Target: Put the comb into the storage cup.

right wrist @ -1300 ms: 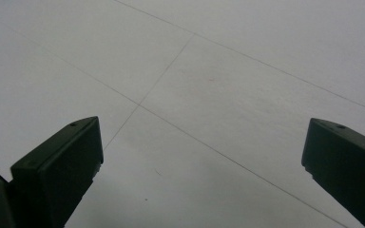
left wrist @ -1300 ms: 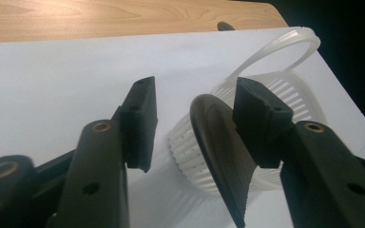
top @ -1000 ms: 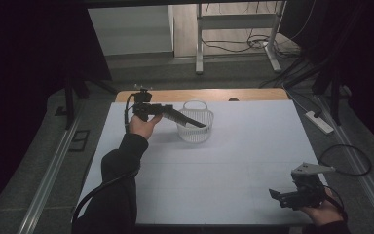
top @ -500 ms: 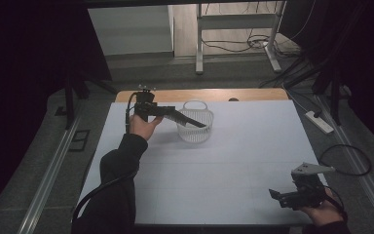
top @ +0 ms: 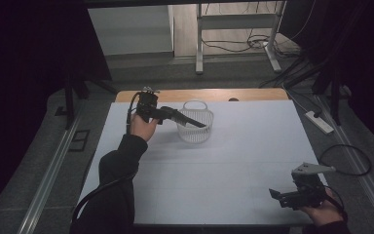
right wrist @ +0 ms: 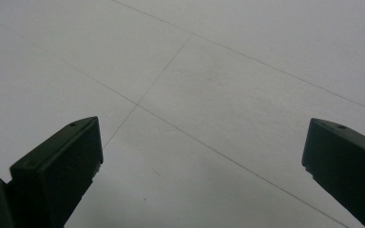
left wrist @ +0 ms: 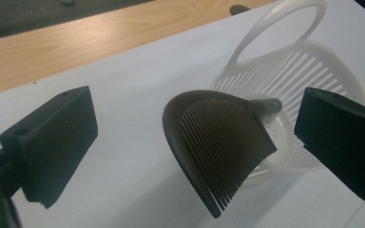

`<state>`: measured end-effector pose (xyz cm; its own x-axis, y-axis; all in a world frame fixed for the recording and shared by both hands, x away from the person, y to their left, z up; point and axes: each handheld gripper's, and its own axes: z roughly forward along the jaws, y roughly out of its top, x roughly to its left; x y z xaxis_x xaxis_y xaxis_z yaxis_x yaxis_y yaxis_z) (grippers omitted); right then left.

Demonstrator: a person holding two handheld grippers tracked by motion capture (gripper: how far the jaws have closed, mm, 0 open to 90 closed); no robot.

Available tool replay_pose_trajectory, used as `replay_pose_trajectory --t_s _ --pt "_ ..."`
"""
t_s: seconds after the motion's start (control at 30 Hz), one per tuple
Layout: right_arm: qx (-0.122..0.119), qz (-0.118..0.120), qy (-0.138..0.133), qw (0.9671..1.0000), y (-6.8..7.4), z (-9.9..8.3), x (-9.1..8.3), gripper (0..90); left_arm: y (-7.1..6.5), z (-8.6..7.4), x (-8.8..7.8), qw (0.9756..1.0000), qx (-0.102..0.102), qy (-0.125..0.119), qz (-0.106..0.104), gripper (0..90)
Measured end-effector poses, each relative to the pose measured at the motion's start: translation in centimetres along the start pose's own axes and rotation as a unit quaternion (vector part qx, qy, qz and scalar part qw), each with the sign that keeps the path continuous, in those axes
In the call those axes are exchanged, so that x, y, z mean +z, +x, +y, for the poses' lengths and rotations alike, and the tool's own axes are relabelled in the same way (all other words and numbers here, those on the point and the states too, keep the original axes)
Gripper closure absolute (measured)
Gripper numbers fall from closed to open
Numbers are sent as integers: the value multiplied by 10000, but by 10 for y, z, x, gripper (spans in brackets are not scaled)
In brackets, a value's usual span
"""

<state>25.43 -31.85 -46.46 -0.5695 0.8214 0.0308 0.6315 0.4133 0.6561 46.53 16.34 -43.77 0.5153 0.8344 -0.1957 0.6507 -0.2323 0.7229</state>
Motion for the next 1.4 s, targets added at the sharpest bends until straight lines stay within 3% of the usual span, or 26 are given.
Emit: replay_pose_trajectory --t_s 0.23,1.4 --pt "-19 -4 14 10000 0 0 0 0 -2 -3 -5 9998 191 -68 32 6" --pt "26 -42 -86 10000 1 0 -2 0 -6 -24 -36 9969 390 -613 -304 0"
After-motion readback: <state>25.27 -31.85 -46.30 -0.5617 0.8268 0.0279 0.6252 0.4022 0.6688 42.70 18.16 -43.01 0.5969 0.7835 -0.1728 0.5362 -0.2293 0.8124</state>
